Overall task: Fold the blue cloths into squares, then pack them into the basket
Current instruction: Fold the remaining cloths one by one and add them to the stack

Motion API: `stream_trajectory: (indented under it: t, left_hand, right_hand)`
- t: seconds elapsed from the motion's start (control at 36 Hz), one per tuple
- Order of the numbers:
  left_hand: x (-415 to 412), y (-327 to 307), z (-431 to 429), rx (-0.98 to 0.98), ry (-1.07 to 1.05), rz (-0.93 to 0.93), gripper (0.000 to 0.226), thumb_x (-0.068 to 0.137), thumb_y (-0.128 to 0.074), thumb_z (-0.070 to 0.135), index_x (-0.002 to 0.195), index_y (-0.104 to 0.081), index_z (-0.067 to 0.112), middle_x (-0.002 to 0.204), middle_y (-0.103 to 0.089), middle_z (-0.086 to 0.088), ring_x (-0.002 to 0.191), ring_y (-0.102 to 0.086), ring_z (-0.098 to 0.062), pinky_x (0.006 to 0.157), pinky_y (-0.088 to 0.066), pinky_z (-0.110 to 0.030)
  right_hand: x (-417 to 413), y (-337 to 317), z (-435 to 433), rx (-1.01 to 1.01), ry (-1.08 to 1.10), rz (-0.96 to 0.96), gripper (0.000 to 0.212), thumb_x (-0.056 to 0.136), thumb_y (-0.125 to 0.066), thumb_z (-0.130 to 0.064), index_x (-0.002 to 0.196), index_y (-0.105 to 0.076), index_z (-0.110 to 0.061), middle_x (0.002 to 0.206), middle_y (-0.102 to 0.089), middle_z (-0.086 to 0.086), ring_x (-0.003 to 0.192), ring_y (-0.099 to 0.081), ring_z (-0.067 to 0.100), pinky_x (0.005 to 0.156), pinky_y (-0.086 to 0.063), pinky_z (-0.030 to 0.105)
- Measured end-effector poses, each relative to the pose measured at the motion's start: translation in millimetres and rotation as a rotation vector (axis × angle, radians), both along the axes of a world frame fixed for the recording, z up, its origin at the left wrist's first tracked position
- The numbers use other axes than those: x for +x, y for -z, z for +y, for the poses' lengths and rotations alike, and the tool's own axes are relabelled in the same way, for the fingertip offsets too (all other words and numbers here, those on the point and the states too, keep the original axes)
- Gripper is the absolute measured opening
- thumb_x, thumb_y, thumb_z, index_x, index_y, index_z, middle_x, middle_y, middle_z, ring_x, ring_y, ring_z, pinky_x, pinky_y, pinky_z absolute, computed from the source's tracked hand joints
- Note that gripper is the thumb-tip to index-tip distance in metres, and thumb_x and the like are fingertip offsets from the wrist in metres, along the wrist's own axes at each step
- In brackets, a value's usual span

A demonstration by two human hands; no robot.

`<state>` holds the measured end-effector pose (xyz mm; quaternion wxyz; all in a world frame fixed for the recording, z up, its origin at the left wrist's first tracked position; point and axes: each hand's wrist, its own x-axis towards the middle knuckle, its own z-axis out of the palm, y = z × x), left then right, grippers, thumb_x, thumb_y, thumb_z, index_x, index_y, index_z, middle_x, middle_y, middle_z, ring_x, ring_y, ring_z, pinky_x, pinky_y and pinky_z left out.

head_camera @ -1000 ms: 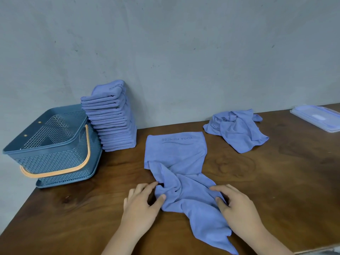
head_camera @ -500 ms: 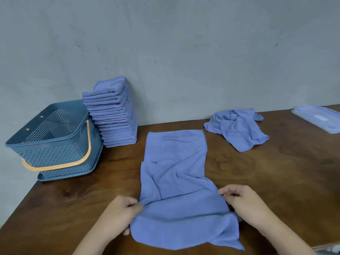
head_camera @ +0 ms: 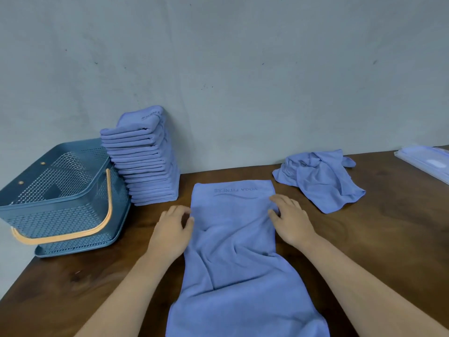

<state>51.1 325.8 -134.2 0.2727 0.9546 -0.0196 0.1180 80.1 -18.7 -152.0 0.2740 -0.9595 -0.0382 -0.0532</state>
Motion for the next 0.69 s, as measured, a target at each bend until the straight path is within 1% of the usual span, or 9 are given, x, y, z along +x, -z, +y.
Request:
stream_trajectory:
  t: [0.06,0.11,0.17,0.22,0.28,0.33,0.47,0.58,0.69]
  left_hand:
    - [28.9,-1.7,-6.4,0.027,0.022,0.008,0.030,0.106,-0.053,0.033,0.135,-0.061,0.026,0.133,-0.060,0.011,0.123,-0.051,-0.016,0.103,-0.046,-0.035]
    - [57.9,-1.1,-12.6,0.052,0.086,0.069,0.042,0.108,-0.049,0.036,0.148,-0.054,0.022,0.151,-0.055,0.006,0.138,-0.048,-0.018,0.113,-0.041,-0.035]
    - [86.1,3.7,-17.4,0.118,0.139,0.170,0.055,0.110,-0.044,0.041,0.160,-0.040,0.020,0.166,-0.040,0.000,0.153,-0.036,-0.020,0.123,-0.032,-0.037]
    - [110.7,10.6,-19.8,0.221,0.150,0.275,0.064,0.110,-0.037,0.048,0.167,-0.024,0.021,0.175,-0.022,-0.001,0.160,-0.021,-0.022,0.128,-0.023,-0.042]
    - [130.2,16.8,-20.6,0.323,0.139,0.345,0.067,0.110,-0.027,0.053,0.169,-0.013,0.026,0.178,-0.006,0.003,0.163,-0.007,-0.019,0.131,-0.013,-0.047]
    - [147.9,20.5,-19.1,0.359,0.117,0.348,0.067,0.110,-0.022,0.055,0.170,-0.008,0.029,0.178,0.001,0.006,0.163,0.002,-0.016,0.132,-0.007,-0.049]
    - [190.9,25.9,-15.5,0.365,0.079,0.339,0.067,0.110,-0.020,0.053,0.170,-0.003,0.027,0.178,0.004,0.003,0.163,0.005,-0.018,0.132,-0.004,-0.048]
    - [209.2,31.7,-20.5,0.369,0.051,0.329,0.068,0.109,-0.021,0.049,0.170,-0.003,0.025,0.178,0.006,0.001,0.163,0.008,-0.018,0.132,-0.001,-0.047]
    - [215.3,38.5,-19.5,0.346,0.040,0.323,0.069,0.109,-0.019,0.053,0.170,0.000,0.028,0.177,0.009,0.003,0.163,0.012,-0.016,0.132,0.004,-0.046]
  right_hand:
    - [22.6,-0.7,1.4,-0.019,0.000,0.035,0.054,0.110,-0.044,-0.042,0.162,-0.036,-0.029,0.169,-0.031,-0.009,0.155,-0.024,0.018,0.120,-0.033,0.050]
    - [45.6,-2.0,3.1,-0.059,-0.014,0.064,0.060,0.110,-0.040,-0.049,0.165,-0.028,-0.030,0.173,-0.022,-0.009,0.159,-0.018,0.017,0.123,-0.028,0.050]
    - [67.8,-1.2,3.6,-0.113,-0.025,0.099,0.063,0.109,-0.034,-0.056,0.167,-0.023,-0.031,0.174,-0.018,-0.010,0.161,-0.014,0.016,0.126,-0.022,0.049]
    - [88.2,2.5,3.1,-0.179,-0.036,0.140,0.066,0.109,-0.028,-0.061,0.167,-0.020,-0.031,0.176,-0.013,-0.011,0.162,-0.010,0.016,0.127,-0.014,0.048]
    - [105.3,7.0,1.9,-0.244,-0.060,0.162,0.069,0.108,-0.025,-0.064,0.168,-0.015,-0.031,0.176,-0.006,-0.012,0.162,-0.004,0.015,0.129,-0.008,0.046]
    - [121.1,8.5,0.6,-0.277,-0.078,0.164,0.071,0.107,-0.023,-0.066,0.169,-0.012,-0.033,0.176,-0.002,-0.014,0.162,-0.001,0.013,0.129,-0.006,0.047]
    - [161.9,2.2,-2.9,-0.359,-0.102,0.140,0.073,0.106,-0.023,-0.070,0.169,-0.009,-0.035,0.176,-0.001,-0.016,0.162,-0.004,0.016,0.127,-0.006,0.052]
    - [186.9,3.1,-4.7,-0.407,-0.121,0.115,0.074,0.104,-0.021,-0.073,0.168,-0.009,-0.038,0.176,-0.001,-0.017,0.162,-0.007,0.016,0.125,-0.011,0.053]
    - [201.0,11.5,-5.9,-0.401,-0.117,0.050,0.072,0.104,-0.020,-0.073,0.167,-0.017,-0.039,0.175,-0.011,-0.017,0.160,-0.014,0.016,0.123,-0.018,0.053]
